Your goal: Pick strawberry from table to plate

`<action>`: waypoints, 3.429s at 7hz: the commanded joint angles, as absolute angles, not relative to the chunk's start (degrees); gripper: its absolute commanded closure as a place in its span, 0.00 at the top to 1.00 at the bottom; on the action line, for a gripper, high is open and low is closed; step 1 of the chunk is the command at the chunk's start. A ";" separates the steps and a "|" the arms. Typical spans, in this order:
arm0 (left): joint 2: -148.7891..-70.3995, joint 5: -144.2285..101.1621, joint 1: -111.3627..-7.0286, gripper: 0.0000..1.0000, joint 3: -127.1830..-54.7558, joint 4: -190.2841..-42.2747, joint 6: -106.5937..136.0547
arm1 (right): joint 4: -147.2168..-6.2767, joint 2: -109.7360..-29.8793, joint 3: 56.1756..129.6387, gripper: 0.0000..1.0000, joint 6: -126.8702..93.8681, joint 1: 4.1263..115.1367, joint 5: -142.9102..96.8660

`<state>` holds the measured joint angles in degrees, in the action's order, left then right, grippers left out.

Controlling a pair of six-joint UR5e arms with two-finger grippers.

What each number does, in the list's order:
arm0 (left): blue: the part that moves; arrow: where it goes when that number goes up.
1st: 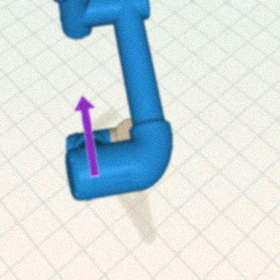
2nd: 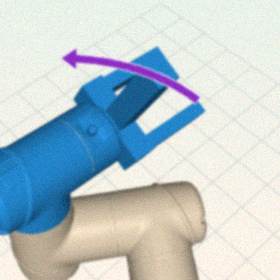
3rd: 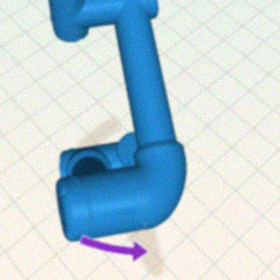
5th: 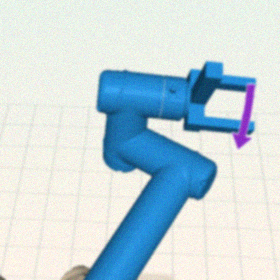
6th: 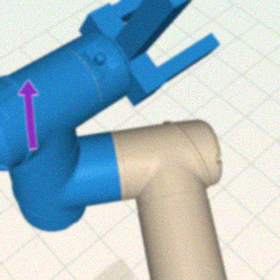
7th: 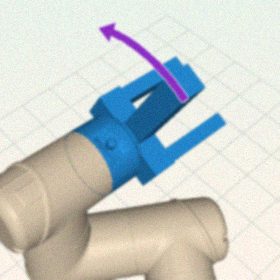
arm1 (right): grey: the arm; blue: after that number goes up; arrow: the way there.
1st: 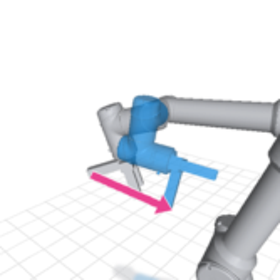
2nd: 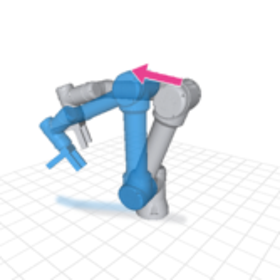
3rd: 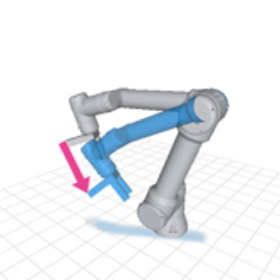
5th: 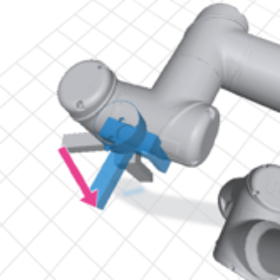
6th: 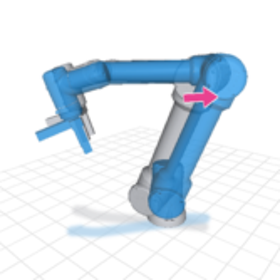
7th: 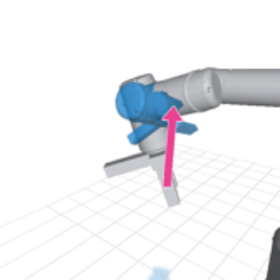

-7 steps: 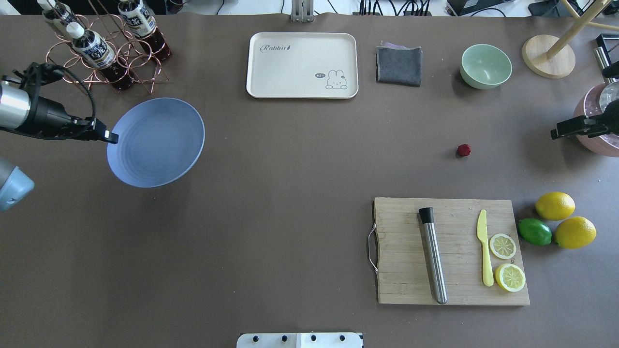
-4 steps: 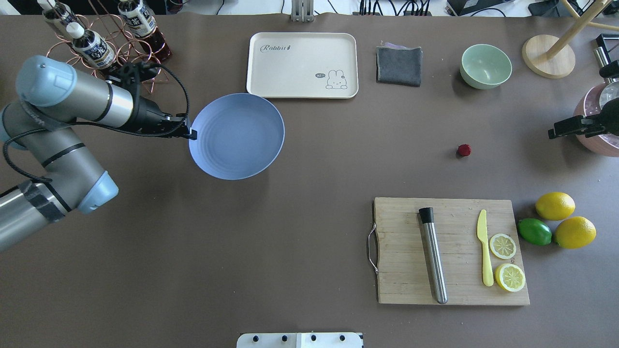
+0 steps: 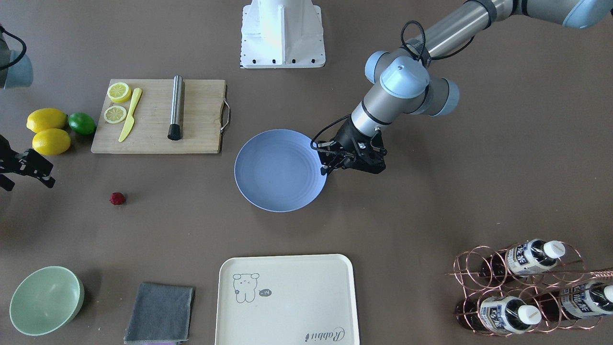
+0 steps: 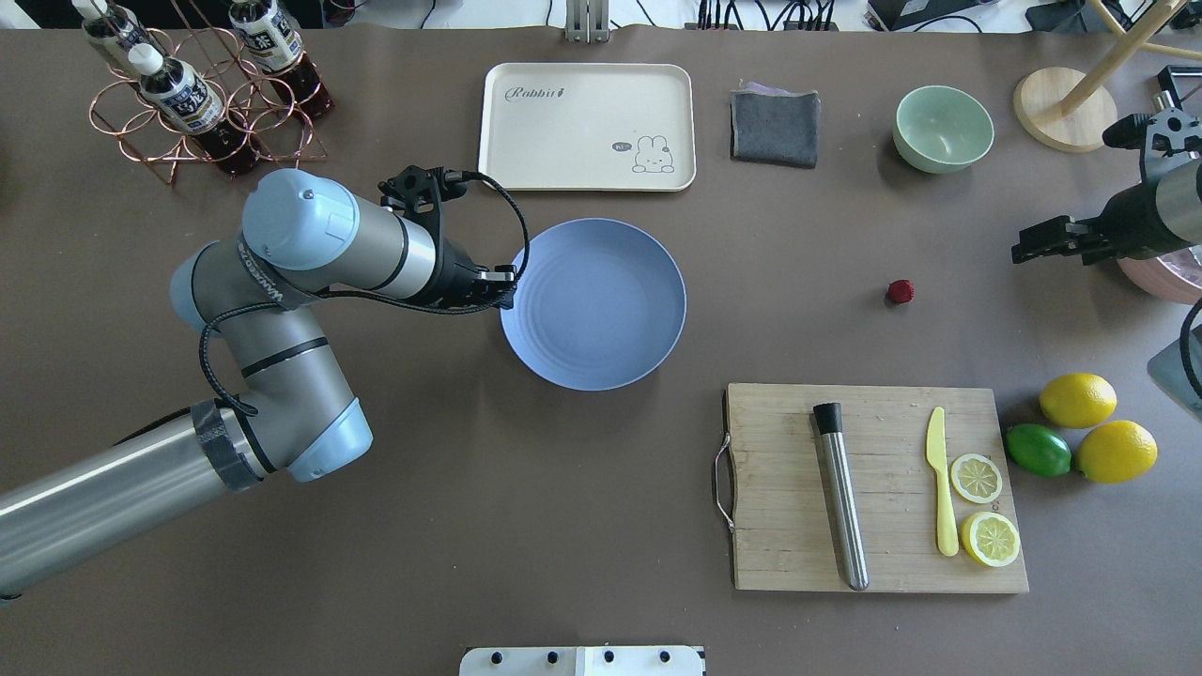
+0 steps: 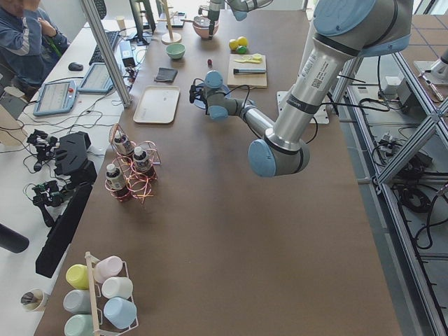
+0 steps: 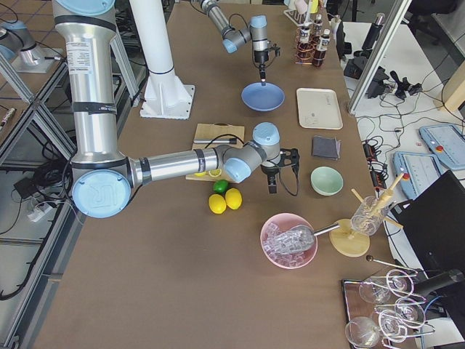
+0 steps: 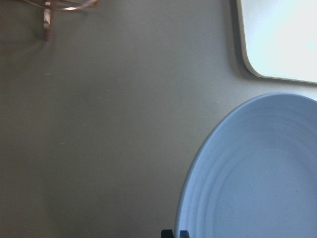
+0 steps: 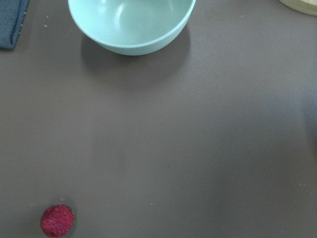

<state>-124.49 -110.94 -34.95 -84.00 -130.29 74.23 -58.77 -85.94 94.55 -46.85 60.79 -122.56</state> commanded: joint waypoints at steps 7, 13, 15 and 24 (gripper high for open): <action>-119.10 -107.40 -35.68 0.98 -91.31 -128.94 69.79 | -65.48 -75.94 91.95 0.98 -56.78 48.61 -114.28; -116.56 -108.36 -37.08 0.98 -93.85 -128.85 69.70 | -65.13 -74.62 89.03 0.00 -58.87 46.85 -111.72; -110.08 -119.21 -47.05 0.98 -95.87 -128.85 61.59 | -65.91 -72.44 89.64 0.00 -62.74 46.14 -111.62; -96.55 -132.89 -95.96 0.98 -95.52 -75.30 -10.72 | -86.31 -41.57 80.79 0.00 -89.20 31.40 -99.25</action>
<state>-99.82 -132.62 -93.02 -94.55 -77.32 -9.12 -86.58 -42.78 83.56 -88.39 33.63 -101.40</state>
